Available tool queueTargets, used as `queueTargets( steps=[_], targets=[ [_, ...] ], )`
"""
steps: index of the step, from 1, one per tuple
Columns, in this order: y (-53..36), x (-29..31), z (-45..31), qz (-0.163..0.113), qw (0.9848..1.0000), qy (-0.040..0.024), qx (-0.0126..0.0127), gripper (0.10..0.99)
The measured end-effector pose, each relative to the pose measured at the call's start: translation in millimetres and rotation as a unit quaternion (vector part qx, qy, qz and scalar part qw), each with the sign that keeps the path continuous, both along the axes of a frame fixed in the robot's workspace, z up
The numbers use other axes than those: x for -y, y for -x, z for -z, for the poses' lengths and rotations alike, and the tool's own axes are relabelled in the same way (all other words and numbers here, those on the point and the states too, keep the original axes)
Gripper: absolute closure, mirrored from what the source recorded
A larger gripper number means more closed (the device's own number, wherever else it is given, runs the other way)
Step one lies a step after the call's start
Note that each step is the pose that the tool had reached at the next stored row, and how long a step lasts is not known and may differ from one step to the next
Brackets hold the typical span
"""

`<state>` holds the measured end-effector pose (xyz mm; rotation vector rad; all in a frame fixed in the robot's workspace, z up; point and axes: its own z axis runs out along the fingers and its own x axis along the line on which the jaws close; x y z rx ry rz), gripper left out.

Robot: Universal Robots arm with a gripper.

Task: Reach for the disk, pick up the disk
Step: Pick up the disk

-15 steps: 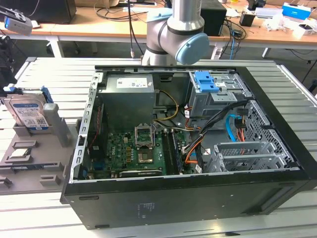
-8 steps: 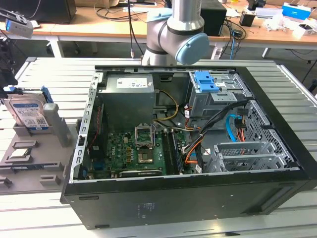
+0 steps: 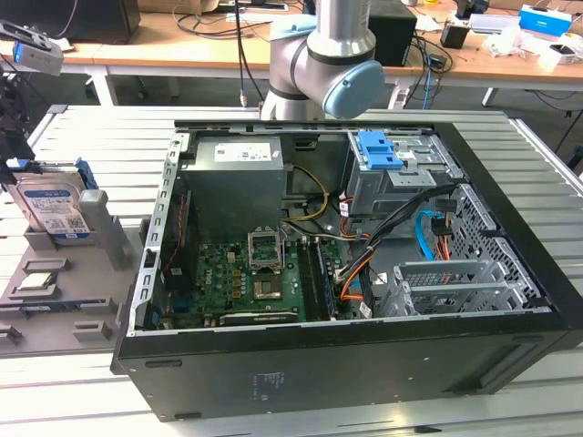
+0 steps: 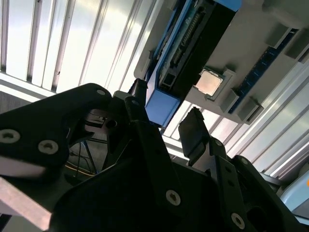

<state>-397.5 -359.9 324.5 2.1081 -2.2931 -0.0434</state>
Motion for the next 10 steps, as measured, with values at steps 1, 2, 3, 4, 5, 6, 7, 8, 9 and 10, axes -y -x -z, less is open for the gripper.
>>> queueTargets(
  steps=[1,2,3,4,5,6,7,8,9,10],
  targets=[
    [0.0,0.0,0.9,0.0,1.0,0.0,0.0,0.541],
    [0.0,0.0,1.5,0.0,1.0,0.0,0.0,0.541],
    [0.0,0.0,2.6,0.0,1.0,0.0,0.0,0.541],
    [0.0,0.0,3.5,0.0,1.0,0.0,0.0,0.541],
    [0.0,0.0,4.3,0.0,1.0,0.0,0.0,0.541],
    [0.0,0.0,5.1,0.0,1.0,0.0,0.0,0.541],
    [0.0,0.0,5.8,0.0,1.0,0.0,0.0,0.541],
    [0.0,0.0,6.6,0.0,1.0,0.0,0.0,0.541],
    [0.0,0.0,7.4,0.0,1.0,0.0,0.0,0.541],
    [0.0,0.0,7.9,0.0,1.0,0.0,0.0,0.541]
  ],
)
